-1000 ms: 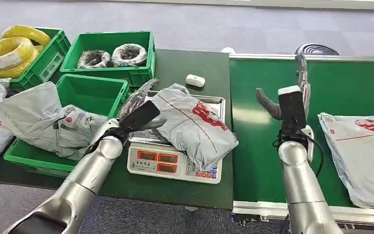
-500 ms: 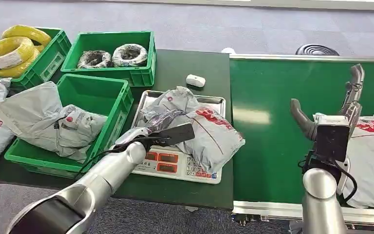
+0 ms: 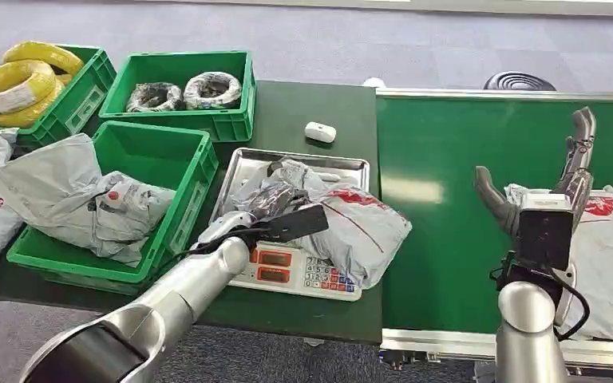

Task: Moved the parcel from conveyor to table for the left to box.

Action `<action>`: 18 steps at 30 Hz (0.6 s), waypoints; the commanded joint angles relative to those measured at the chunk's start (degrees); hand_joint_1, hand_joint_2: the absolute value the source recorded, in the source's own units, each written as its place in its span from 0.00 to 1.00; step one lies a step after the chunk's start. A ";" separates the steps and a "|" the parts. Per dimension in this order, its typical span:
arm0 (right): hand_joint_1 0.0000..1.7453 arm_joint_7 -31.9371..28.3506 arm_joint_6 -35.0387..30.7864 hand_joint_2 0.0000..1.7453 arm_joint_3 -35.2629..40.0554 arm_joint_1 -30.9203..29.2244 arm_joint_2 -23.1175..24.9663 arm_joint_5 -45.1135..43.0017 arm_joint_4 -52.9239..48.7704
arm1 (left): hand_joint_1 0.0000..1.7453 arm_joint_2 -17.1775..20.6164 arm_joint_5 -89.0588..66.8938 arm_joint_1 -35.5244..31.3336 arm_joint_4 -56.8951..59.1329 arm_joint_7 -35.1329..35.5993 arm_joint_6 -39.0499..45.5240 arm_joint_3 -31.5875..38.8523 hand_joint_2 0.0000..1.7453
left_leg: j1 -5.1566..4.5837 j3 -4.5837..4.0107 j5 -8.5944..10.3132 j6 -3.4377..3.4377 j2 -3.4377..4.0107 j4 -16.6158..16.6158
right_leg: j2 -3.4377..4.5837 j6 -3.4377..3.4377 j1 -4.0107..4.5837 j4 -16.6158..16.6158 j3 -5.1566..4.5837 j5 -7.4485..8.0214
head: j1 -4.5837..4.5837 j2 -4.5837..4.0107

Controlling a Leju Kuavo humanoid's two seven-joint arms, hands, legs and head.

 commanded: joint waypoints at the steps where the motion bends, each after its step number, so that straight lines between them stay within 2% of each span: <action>1: 0.00 -0.18 0.12 1.00 -1.04 -1.80 1.07 -0.95 4.52 | 1.00 5.94 3.75 -4.71 -8.38 0.49 1.20 8.20 1.00 | 0.02 -0.08 0.01 -0.03 0.25 0.06 | 0.20 -0.04 0.03 0.08 -0.17 0.07 | 0.00 0.02; 4: 0.00 -0.18 0.75 1.00 -0.98 -2.13 1.39 -1.33 6.84 | 1.00 8.78 5.41 -5.55 -17.40 0.16 3.84 11.24 1.00 | 0.03 -0.07 0.02 -0.02 0.22 0.04 | 0.16 -0.03 0.05 0.04 -0.14 0.08 | 0.00 0.02; 6: 0.00 -0.17 0.49 1.00 -1.14 -1.19 2.20 -1.26 7.04 | 1.00 11.37 4.55 -5.43 -26.57 2.66 3.10 12.83 1.00 | 0.05 -0.11 0.00 -0.02 0.24 0.08 | 0.20 -0.02 0.06 0.08 -0.16 0.06 | 0.02 0.02; 10: 0.00 0.15 -0.07 1.00 -1.49 1.56 1.60 -1.11 4.69 | 1.00 14.53 2.10 -4.85 -34.68 5.11 2.12 16.00 1.00 | 0.04 -0.07 -0.03 -0.04 0.38 0.05 | 0.29 -0.05 0.06 0.10 -0.18 0.05 | 0.00 0.02; 14: 0.00 0.46 -0.05 1.00 -2.23 2.83 1.84 -1.16 3.75 | 1.00 17.70 1.18 -4.03 -34.66 6.13 3.99 20.93 1.00 | 0.04 0.01 -0.01 -0.04 0.33 -0.05 | 0.22 -0.05 0.06 0.00 -0.08 0.04 | 0.02 0.02; 16: 0.00 0.37 -0.22 1.00 -2.80 4.07 2.42 -1.15 2.73 | 1.00 20.20 0.77 -3.95 -32.30 5.39 4.77 24.16 1.00 | 0.00 0.05 -0.02 -0.03 0.37 -0.07 | 0.28 -0.04 0.02 0.01 -0.07 0.04 | 0.00 0.02; 17: 0.00 0.45 -0.23 1.00 -3.02 4.62 2.57 -1.07 2.48 | 1.00 21.92 -3.25 -4.37 -30.14 7.24 7.59 24.67 1.00 | 0.01 0.04 0.00 -0.04 0.33 -0.08 | 0.24 -0.04 0.03 0.02 -0.08 0.03 | 0.00 0.02; 18: 0.00 0.57 -0.08 1.00 -3.25 4.94 2.62 -1.02 2.48 | 1.00 23.72 -2.99 -4.64 -27.45 6.85 5.89 26.75 1.00 | 0.00 0.14 -0.01 -0.07 0.55 -0.15 | 0.45 -0.08 0.03 0.01 -0.07 0.07 | 0.02 0.02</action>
